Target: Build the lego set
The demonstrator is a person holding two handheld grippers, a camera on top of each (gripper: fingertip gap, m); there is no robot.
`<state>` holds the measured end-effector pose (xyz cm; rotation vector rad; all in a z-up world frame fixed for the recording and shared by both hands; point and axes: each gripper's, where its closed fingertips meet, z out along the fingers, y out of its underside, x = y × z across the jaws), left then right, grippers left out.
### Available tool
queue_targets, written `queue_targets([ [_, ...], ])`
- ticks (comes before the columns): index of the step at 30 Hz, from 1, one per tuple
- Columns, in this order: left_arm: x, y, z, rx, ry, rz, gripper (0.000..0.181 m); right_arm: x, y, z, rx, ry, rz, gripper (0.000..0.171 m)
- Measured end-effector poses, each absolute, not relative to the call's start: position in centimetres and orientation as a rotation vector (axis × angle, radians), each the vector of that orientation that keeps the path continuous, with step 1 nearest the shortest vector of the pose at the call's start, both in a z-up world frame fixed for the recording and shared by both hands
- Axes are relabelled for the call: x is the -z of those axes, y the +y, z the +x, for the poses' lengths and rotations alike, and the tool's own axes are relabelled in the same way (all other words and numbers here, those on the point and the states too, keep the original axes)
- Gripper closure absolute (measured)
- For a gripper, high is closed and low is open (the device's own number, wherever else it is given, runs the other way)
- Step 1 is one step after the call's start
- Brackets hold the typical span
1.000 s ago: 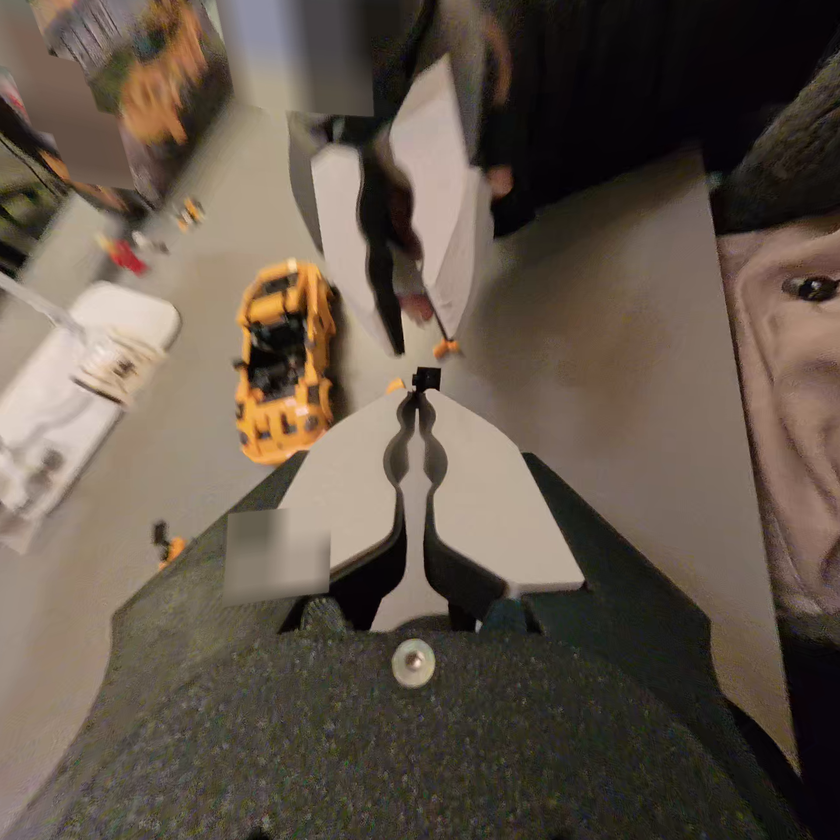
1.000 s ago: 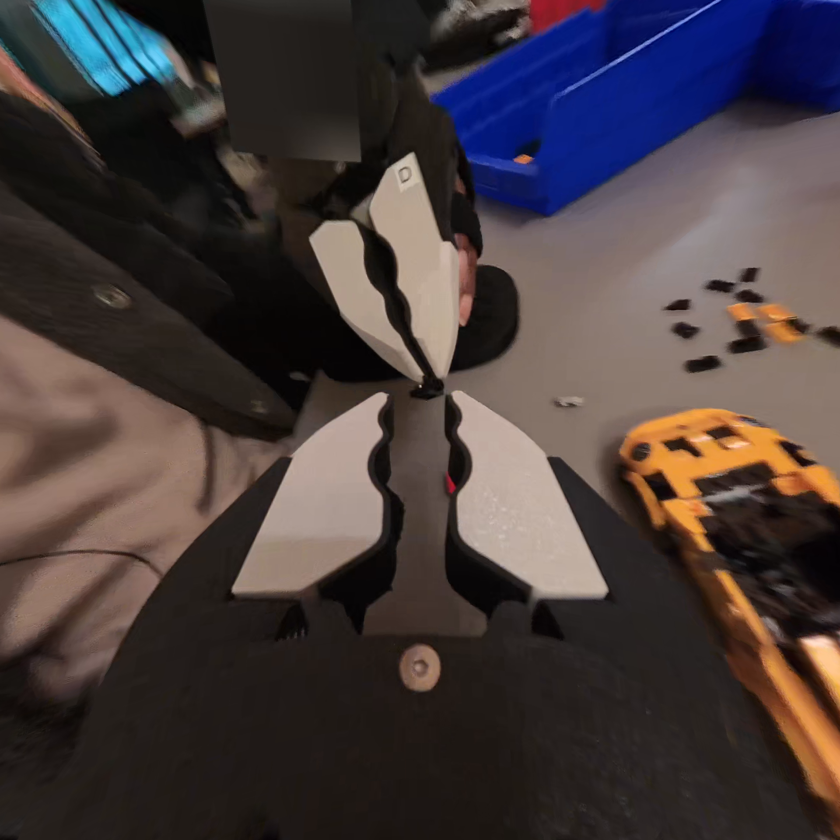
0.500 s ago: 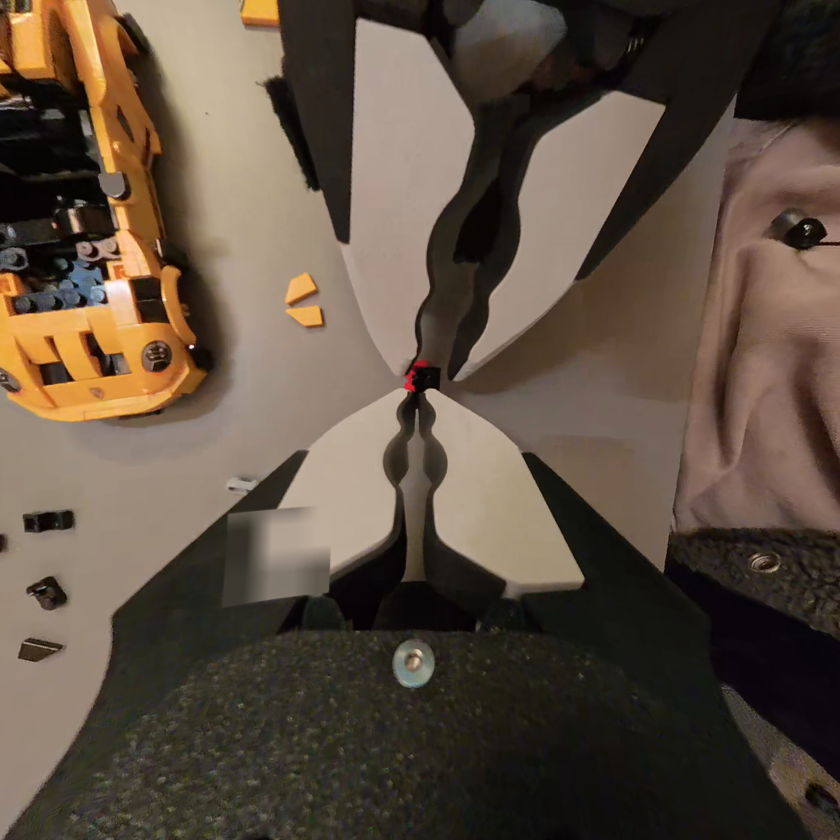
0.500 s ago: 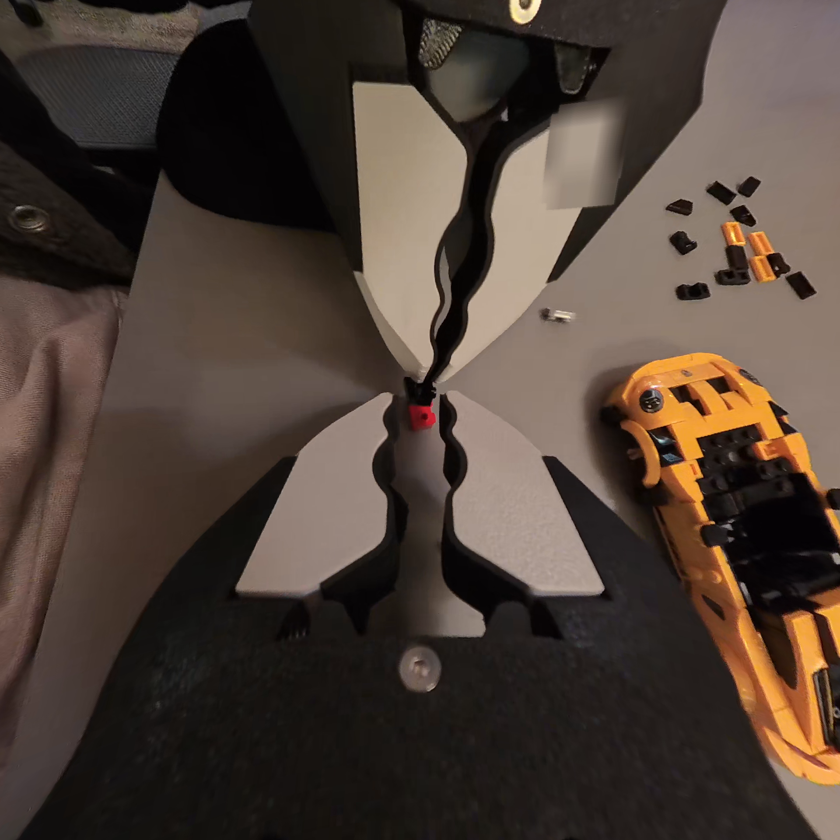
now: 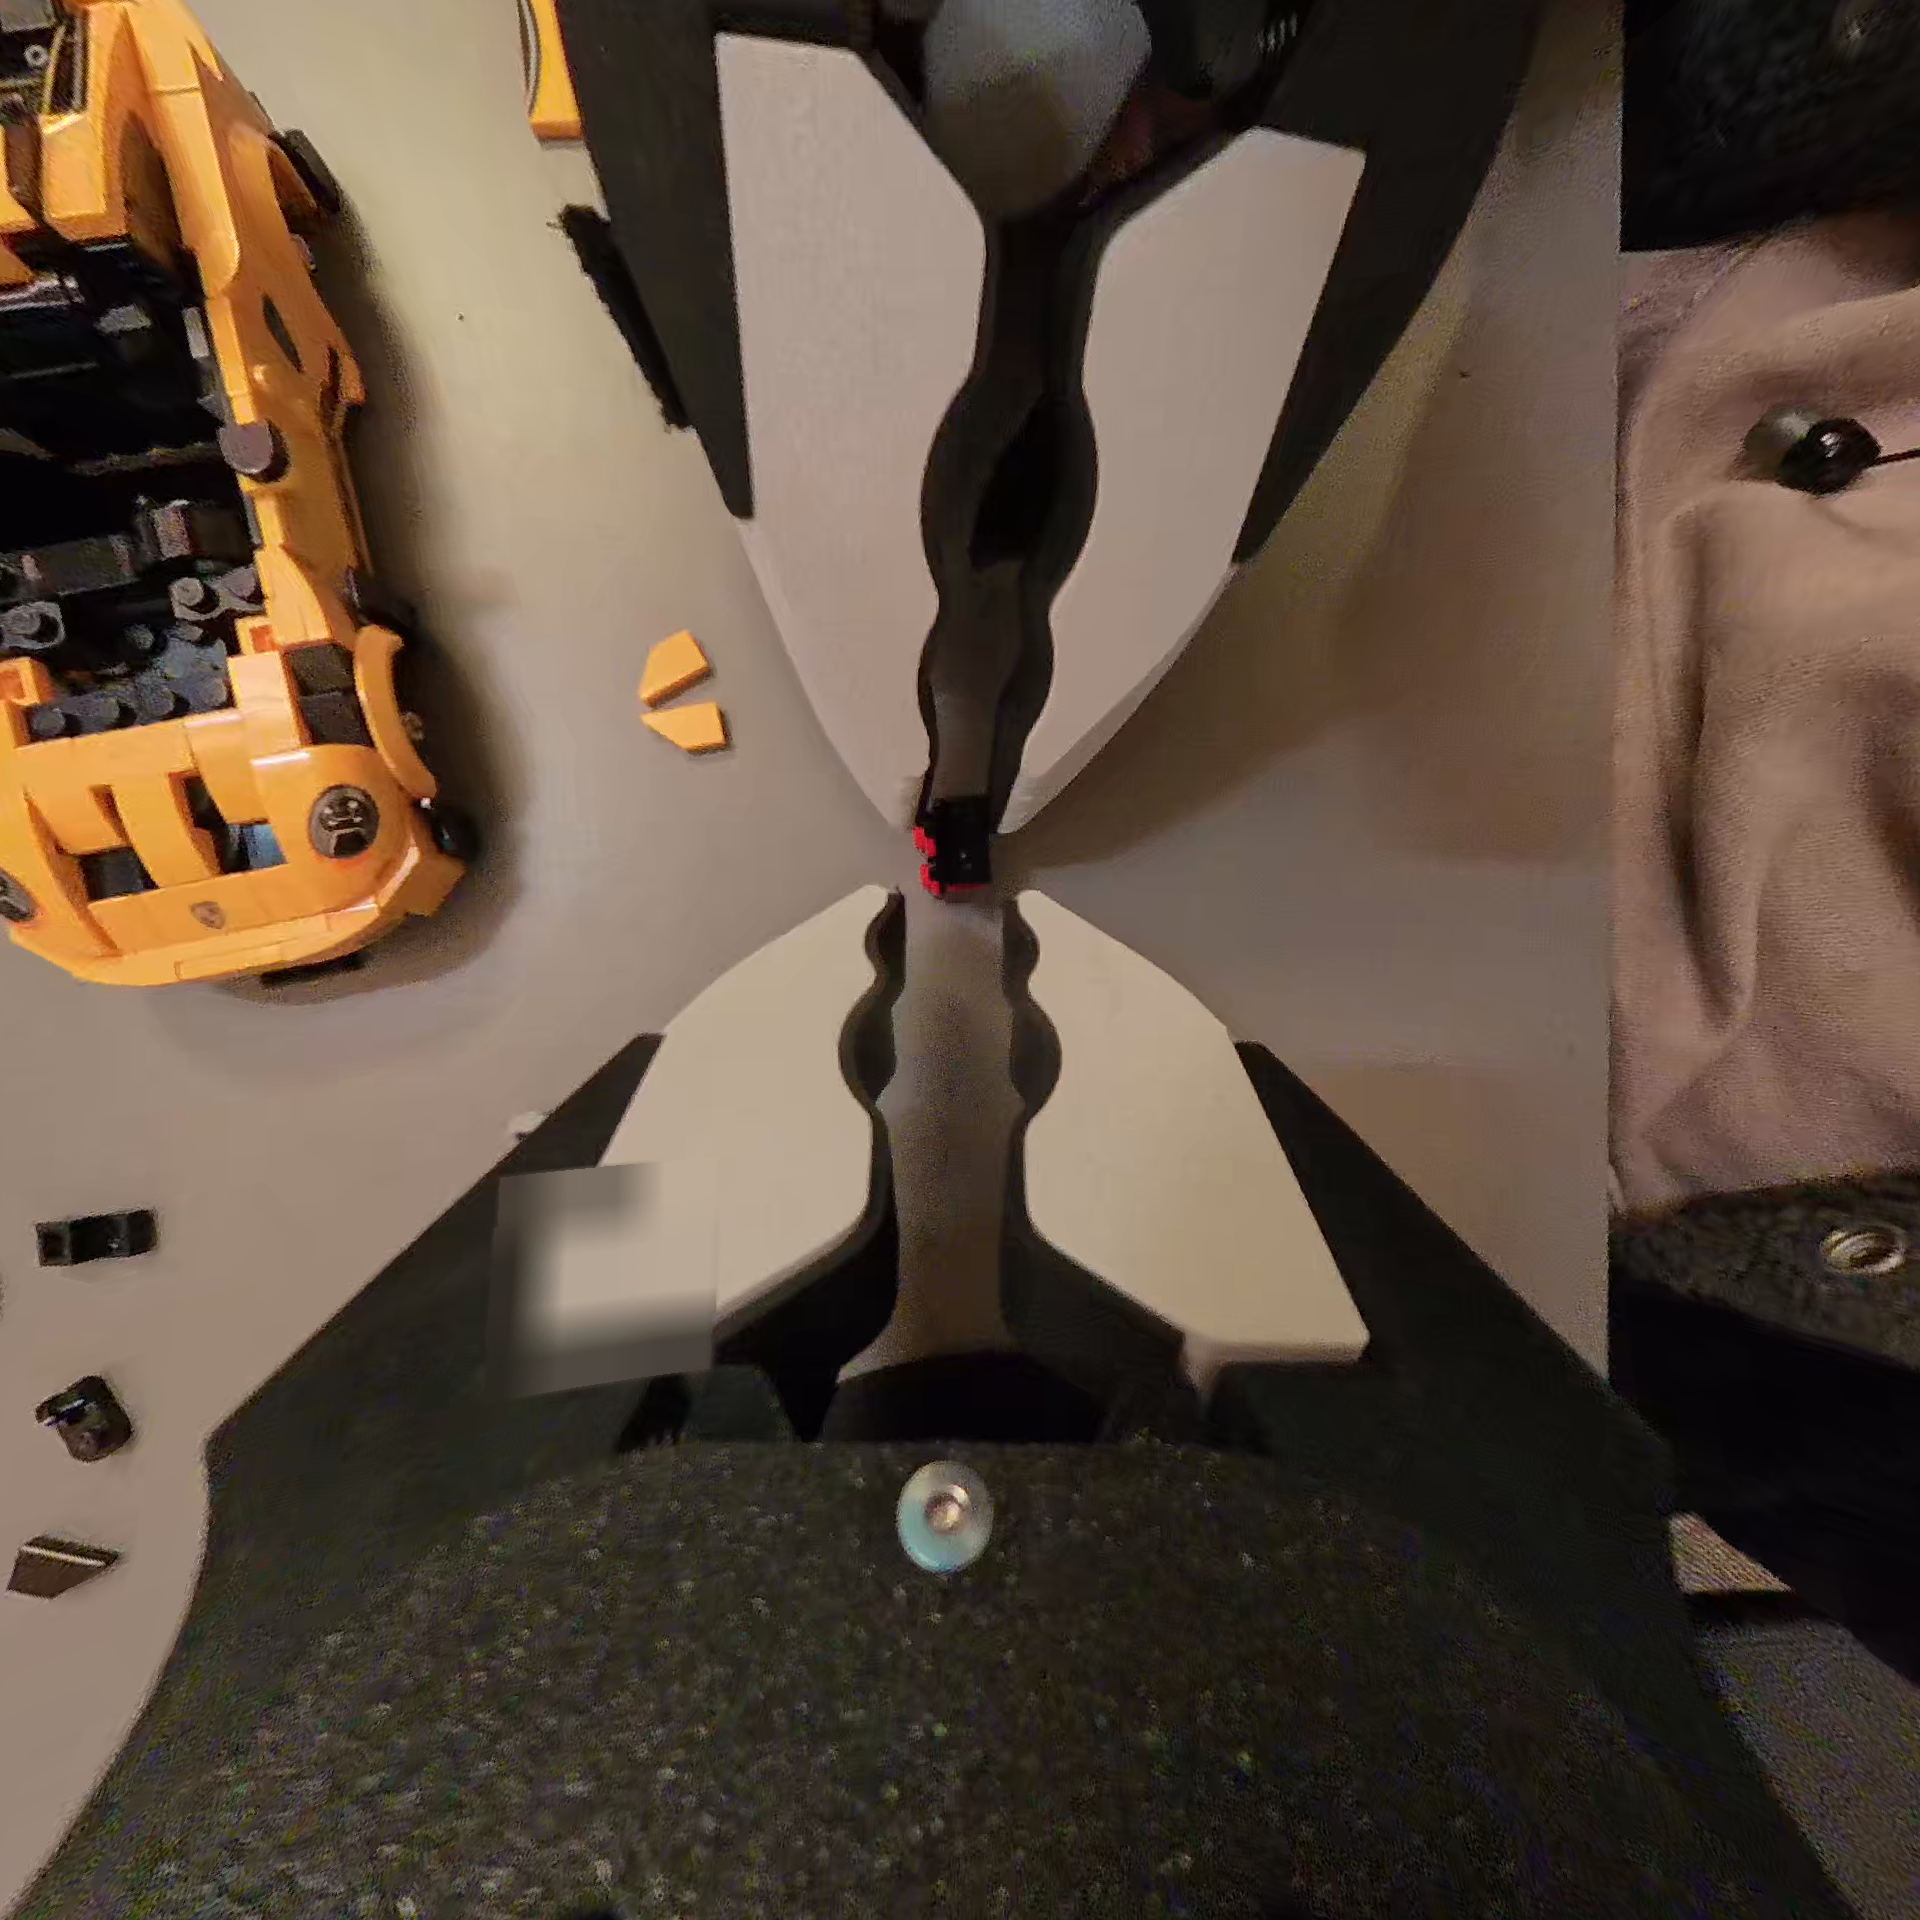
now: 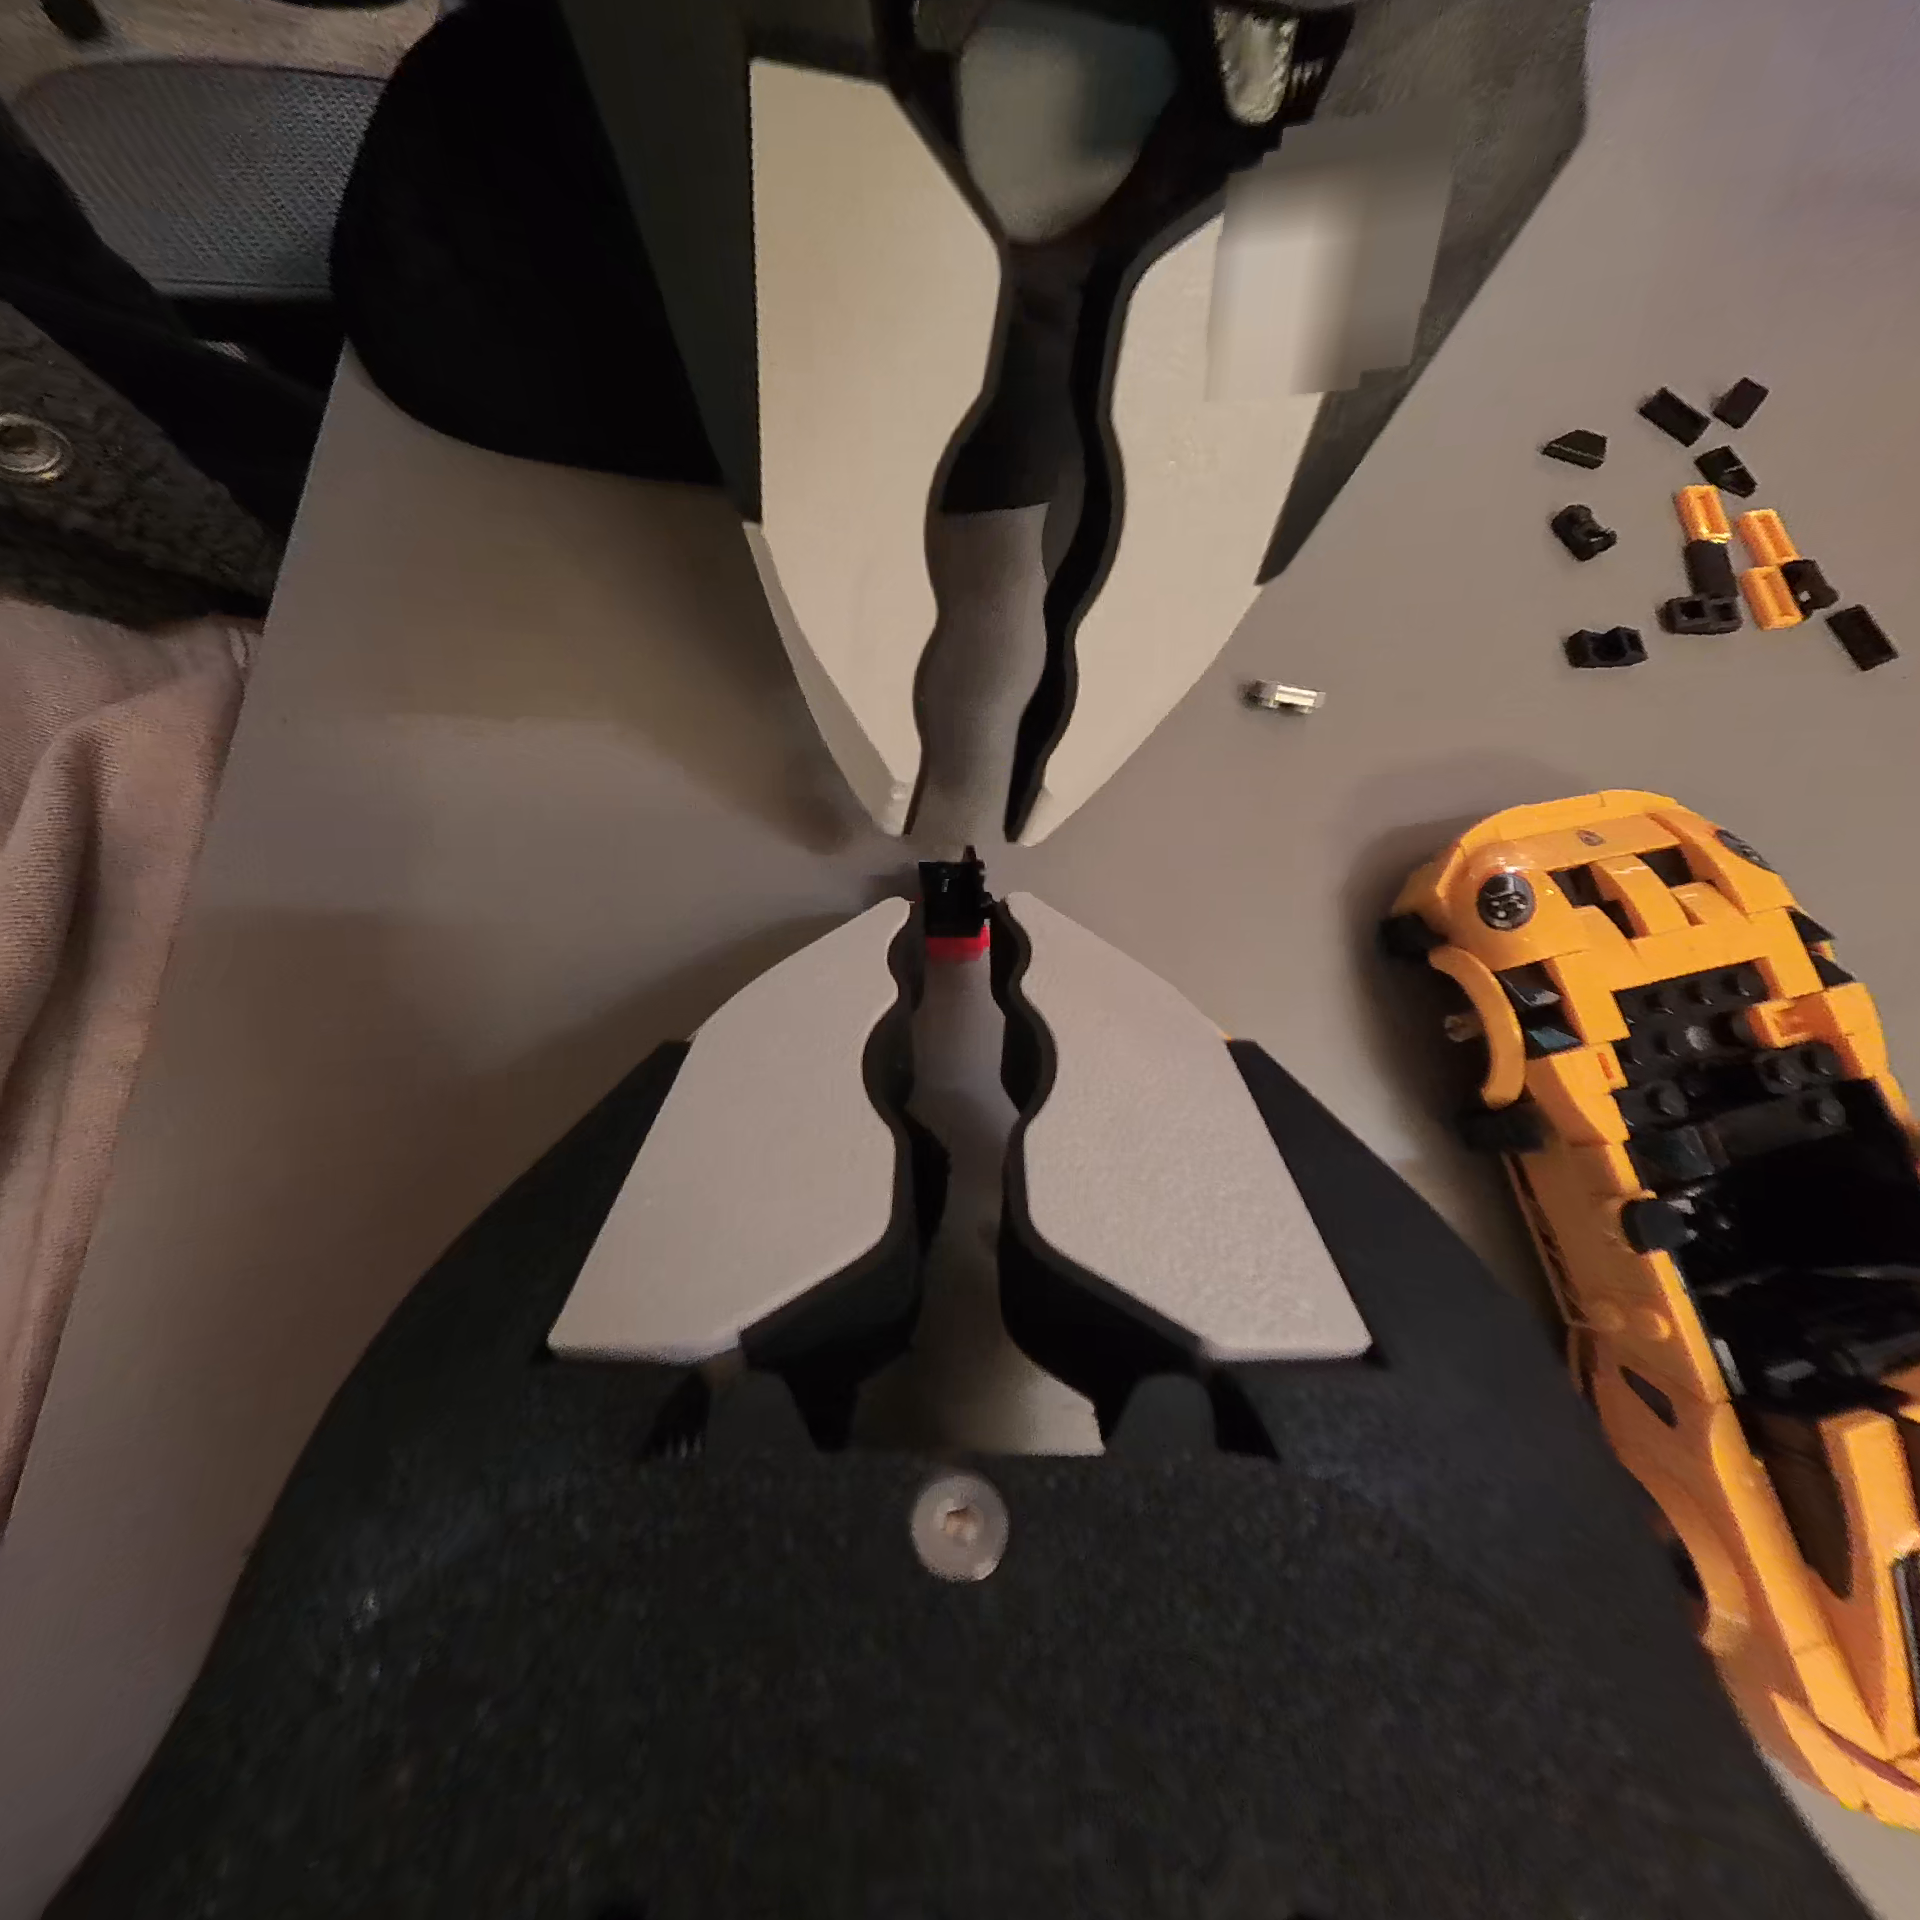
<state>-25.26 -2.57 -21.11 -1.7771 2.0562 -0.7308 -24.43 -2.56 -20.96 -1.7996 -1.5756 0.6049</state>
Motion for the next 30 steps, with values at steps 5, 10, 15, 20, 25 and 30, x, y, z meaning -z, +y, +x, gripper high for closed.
queue_targets([
  [5,21.47,-2.81,-24.80,0.745,2.035,-1.709,0.167,20.99,-2.53,-24.53,-0.612,-1.575,-1.787,0.160],
  [10,21.76,-2.75,-24.54,0.746,2.038,-1.729,0.170,21.37,-2.51,-24.36,-0.611,-1.583,-1.806,0.160],
  [15,21.83,-2.72,-24.67,0.756,2.052,-1.783,0.171,21.72,-2.40,-24.04,-0.577,-1.600,-1.829,0.158],
  [20,21.84,-2.71,-24.78,0.735,2.097,-1.809,0.171,21.37,-2.35,-24.05,-0.589,-1.591,-1.820,0.156],
  [25,21.76,-2.55,-24.66,0.711,2.132,-1.823,0.171,20.98,-2.27,-24.26,-0.677,-1.545,-1.839,0.161],
  [30,21.86,-2.48,-24.54,0.690,2.162,-1.831,0.171,21.14,-2.21,-24.20,-0.693,-1.544,-1.853,0.164],
])
